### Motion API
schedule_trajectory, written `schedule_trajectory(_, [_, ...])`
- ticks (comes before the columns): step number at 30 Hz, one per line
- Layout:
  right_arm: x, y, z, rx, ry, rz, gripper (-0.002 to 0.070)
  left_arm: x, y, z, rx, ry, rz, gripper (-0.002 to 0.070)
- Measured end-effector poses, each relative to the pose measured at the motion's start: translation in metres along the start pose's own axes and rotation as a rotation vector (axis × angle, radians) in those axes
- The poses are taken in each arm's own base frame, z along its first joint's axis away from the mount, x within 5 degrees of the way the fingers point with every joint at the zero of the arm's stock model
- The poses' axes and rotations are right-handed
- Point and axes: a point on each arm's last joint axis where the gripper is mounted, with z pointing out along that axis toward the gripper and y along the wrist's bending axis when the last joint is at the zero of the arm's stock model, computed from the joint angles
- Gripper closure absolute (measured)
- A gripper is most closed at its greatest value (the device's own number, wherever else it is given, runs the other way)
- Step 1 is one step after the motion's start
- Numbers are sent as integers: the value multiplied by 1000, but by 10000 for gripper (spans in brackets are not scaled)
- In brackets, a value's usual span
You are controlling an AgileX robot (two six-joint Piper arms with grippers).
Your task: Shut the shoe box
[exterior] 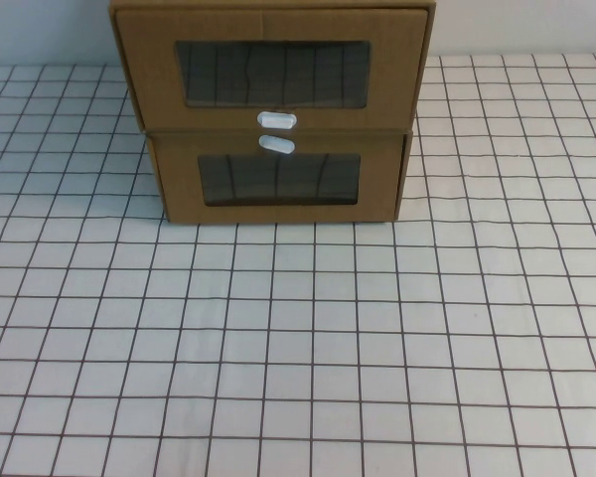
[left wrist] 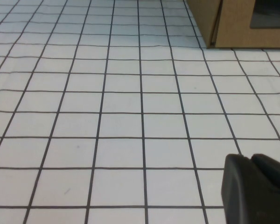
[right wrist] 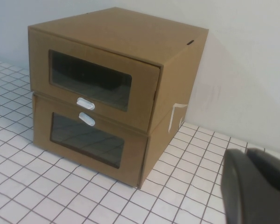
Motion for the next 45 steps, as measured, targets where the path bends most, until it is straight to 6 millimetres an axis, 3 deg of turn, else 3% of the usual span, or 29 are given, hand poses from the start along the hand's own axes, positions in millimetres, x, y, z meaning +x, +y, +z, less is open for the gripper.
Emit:
schedule_trajectory(8, [1,-1,-1,29,12,3,689,0,0,0,0,-1,-2,680])
schedule_trajectory(17, [12,-7,-14,280,-30,12,689,0,0,0,0,0,-2,680])
schedule_trajectory(23, [59,-5,-8,347,-54,41,689,0,0,0,0,0,-2,680])
schedule_trajectory(28, [113,-2,0,361,-67,48,689,0,0,0,0,0,-2,680])
schedule_trajectory(36, [205,1,24,360,166,199,689,0,0,0,0,-3,-2,680])
schedule_trajectory(45, [214,4,24,341,227,261,689,0,0,0,0,-3,-2,680])
